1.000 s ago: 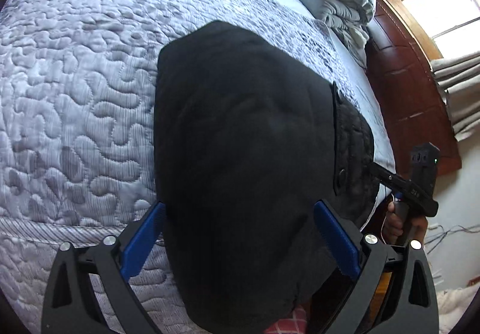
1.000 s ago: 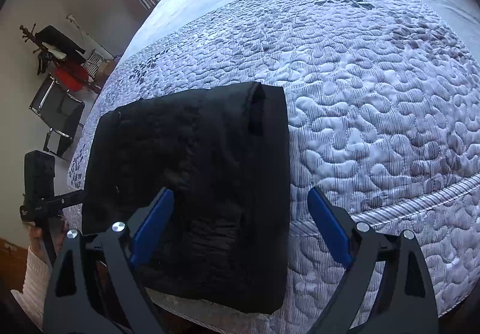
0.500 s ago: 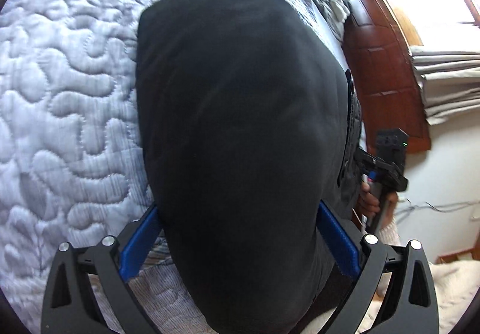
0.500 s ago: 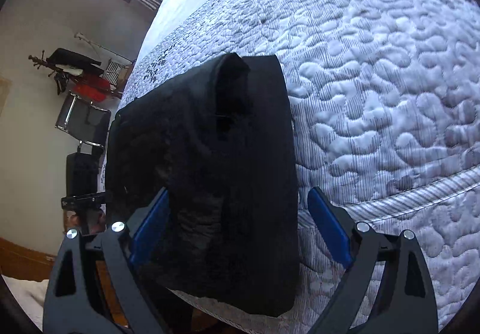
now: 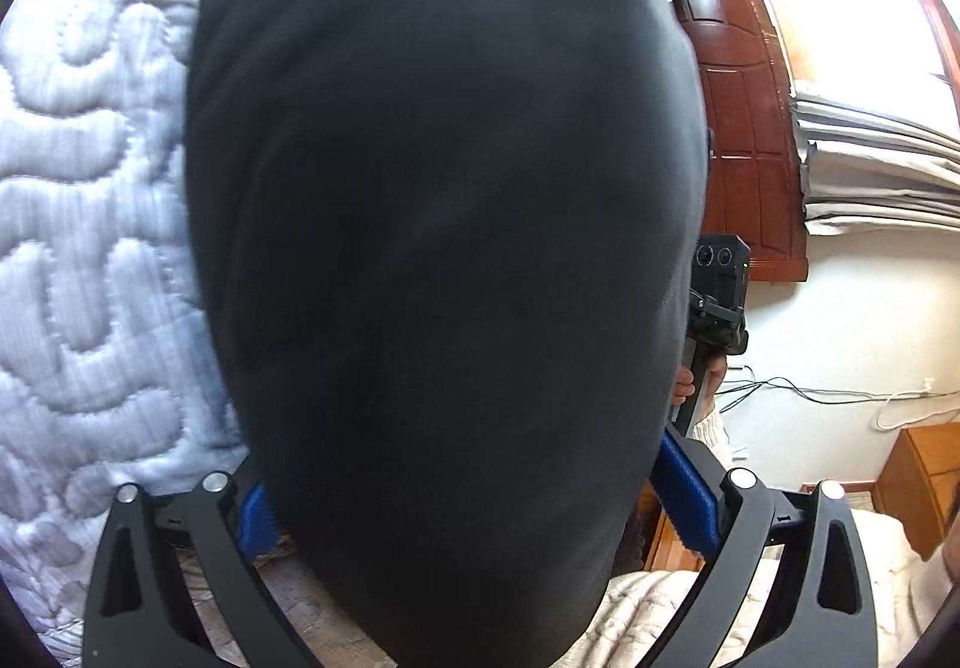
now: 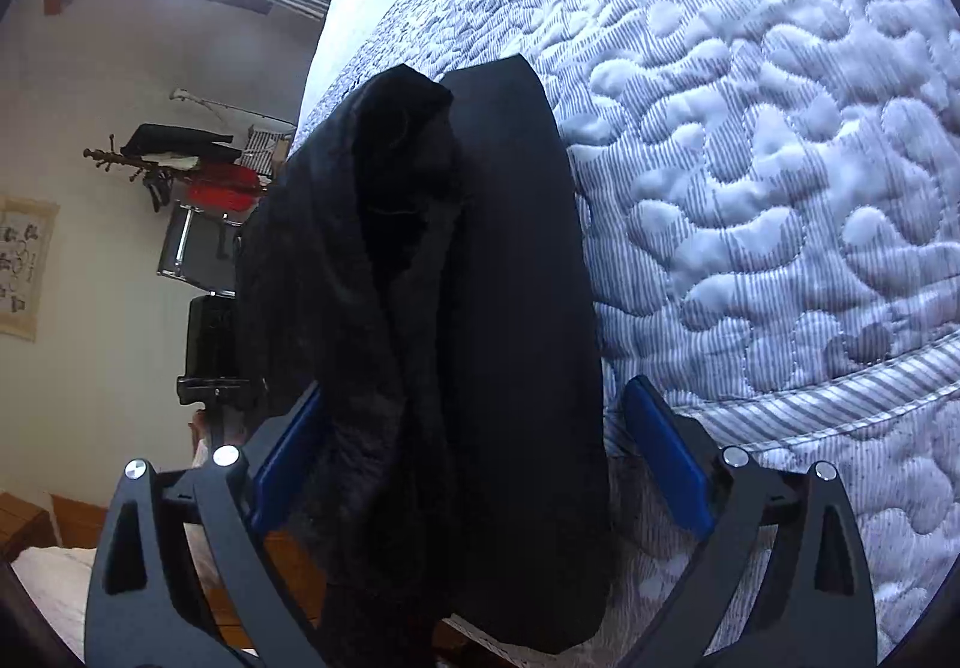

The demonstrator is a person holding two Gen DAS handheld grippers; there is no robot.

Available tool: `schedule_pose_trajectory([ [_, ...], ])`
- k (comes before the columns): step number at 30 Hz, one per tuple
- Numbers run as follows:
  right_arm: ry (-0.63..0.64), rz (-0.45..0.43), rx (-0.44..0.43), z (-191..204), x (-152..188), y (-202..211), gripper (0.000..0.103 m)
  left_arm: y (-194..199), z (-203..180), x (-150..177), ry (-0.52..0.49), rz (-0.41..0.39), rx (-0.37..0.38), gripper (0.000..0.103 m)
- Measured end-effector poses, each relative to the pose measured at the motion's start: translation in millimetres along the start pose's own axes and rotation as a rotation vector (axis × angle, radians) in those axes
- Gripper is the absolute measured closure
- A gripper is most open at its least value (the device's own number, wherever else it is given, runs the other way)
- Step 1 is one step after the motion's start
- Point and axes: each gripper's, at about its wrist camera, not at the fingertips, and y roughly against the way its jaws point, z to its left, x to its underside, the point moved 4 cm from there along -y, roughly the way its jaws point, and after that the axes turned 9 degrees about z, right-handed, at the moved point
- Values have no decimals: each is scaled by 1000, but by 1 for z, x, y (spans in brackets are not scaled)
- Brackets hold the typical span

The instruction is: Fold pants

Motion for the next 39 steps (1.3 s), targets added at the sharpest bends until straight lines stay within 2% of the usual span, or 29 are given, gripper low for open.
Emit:
schedule_pose_trajectory([
  [10,2,88,-85,-15,-5,1,3,-9,3,-7,79,10,65,4],
  [14,13,123,-127,-18,-7,2,3,-18,1,-10,85,20,114,4],
  [19,16,170,-174,-22,-14,1,2,-23,2,-16,105,45,98,4],
  [24,31,168,-187,-24,-14,7,5,-21,-1,-19,111,3,90,4],
  [26,35,157,-179,-28,-13,12,18,-18,-1,-18,108,-25,90,4],
  [29,26,138,-172,-27,-3,14,27,-14,-3,-17,110,-51,69,6],
  [35,59,94,-147,-13,9,25,53,-5,-4,-16,137,-76,48,23],
  [39,67,67,-137,-3,15,31,60,3,-9,-14,131,-102,56,36],
])
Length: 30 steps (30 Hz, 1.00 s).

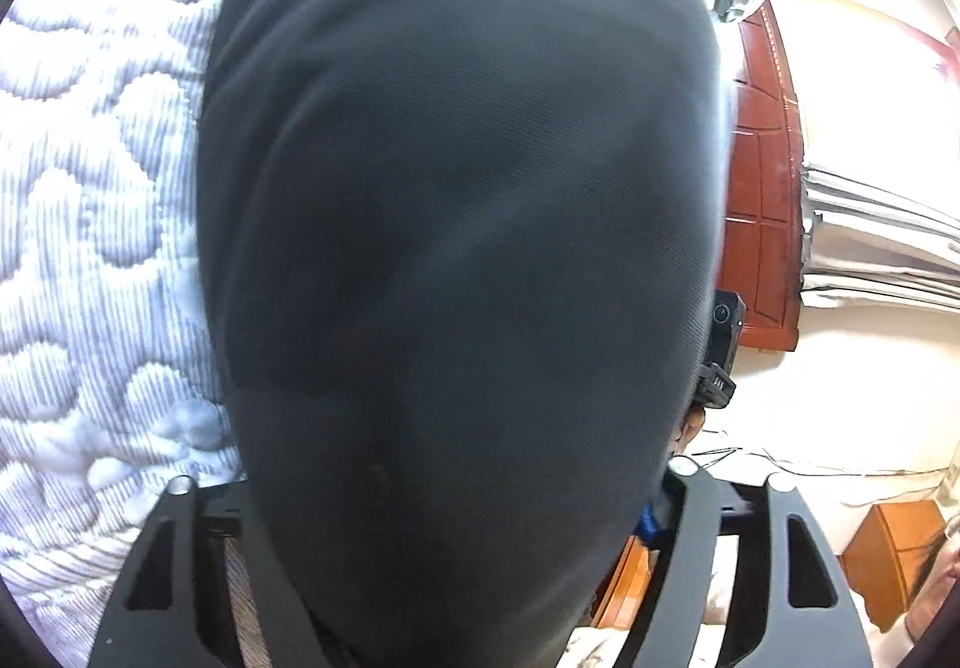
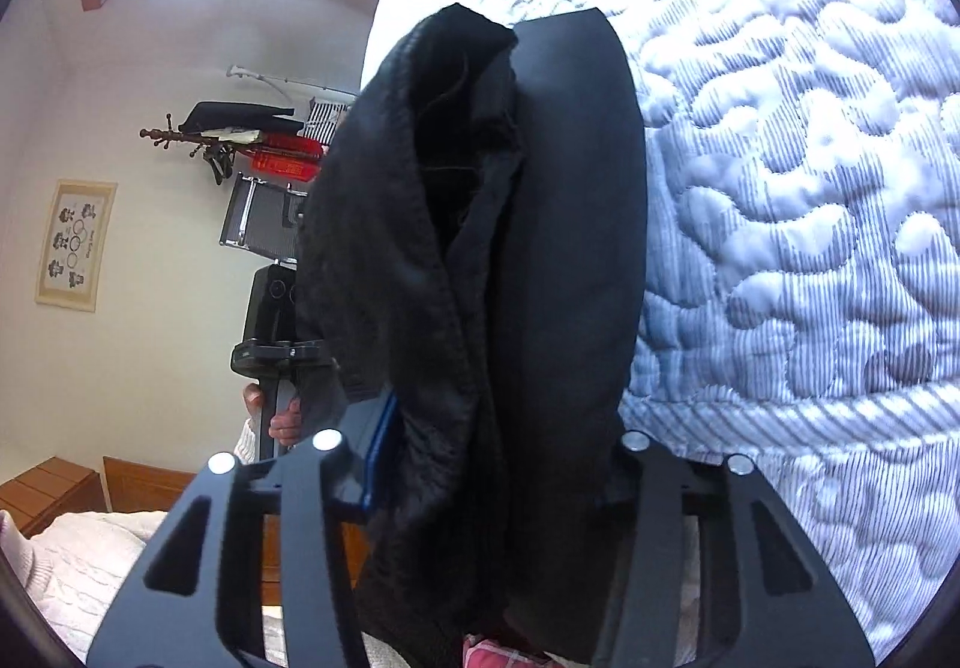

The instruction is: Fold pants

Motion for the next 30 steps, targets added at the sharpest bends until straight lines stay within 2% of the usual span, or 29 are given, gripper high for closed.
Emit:
schedule_pose_trajectory([
  [6,28,-37,26,24,1,2,65,11,-8,3,-19,-39,38,46],
  [12,61,-52,62,46,6,6,66,-3,-24,17,-38,-57,84,47],
  [19,102,-69,88,64,9,9,66,-3,-46,15,-83,-76,107,47],
  [25,166,-90,77,85,-18,21,66,15,-75,6,-135,-129,109,47],
  [30,219,-101,59,105,-64,22,66,42,-101,-23,-175,-176,93,47],
])
